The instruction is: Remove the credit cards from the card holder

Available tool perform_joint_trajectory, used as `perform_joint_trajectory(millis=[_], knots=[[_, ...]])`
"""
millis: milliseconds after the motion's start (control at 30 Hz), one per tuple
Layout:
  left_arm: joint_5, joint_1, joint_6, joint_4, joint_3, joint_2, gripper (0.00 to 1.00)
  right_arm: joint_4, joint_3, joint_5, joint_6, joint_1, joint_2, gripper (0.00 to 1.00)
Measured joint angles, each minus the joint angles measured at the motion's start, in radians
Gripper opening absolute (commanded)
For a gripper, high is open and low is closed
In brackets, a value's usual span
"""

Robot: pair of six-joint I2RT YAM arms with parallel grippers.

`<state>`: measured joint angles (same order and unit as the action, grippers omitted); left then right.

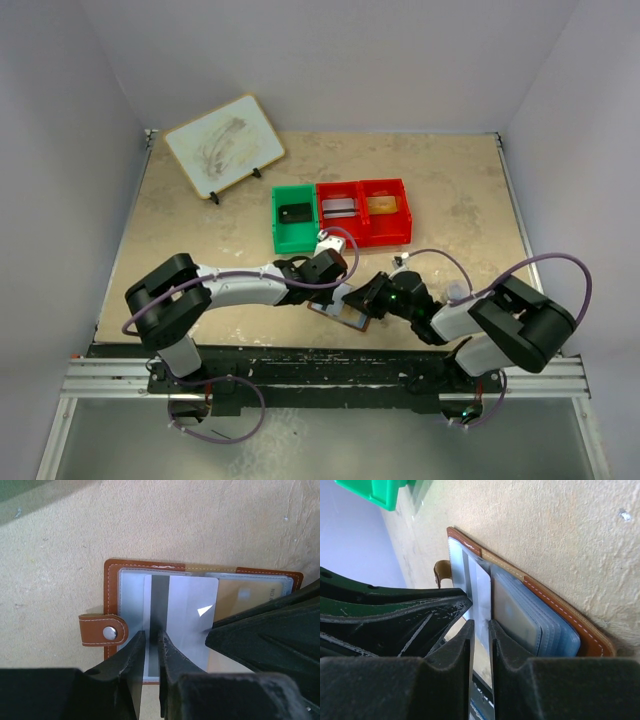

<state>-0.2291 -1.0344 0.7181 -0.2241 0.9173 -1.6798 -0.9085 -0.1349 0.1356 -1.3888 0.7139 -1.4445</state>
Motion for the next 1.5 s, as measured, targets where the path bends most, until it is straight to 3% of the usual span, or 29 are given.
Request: perform_joint_trajectory(millis=[133, 433, 600, 1233, 1500], knots=[[-0.003, 0.0, 0.0, 0.003, -0.008, 0.005, 0.11, 0.042, -0.018, 0.0, 0.008, 0.0, 0.008, 0.23], [0.009, 0.0, 0.008, 0.044, -0.037, 0.016, 0.06, 0.366, -0.102, -0.078, 0.057, 0.0, 0.161, 0.3], [0.013, 0.0, 0.033, 0.083, -0.059, 0.019, 0.03, 0.424, -0.102, -0.096, 0.063, 0.0, 0.205, 0.31], [0.025, 0.001, 0.093, 0.248, -0.152, 0.038, 0.0, 0.365, -0.115, -0.064, 0.084, 0.0, 0.148, 0.31], [0.031, 0.004, 0.102, 0.263, -0.158, 0.039, 0.0, 0.215, -0.072, -0.031, 0.063, -0.001, 0.085, 0.13]])
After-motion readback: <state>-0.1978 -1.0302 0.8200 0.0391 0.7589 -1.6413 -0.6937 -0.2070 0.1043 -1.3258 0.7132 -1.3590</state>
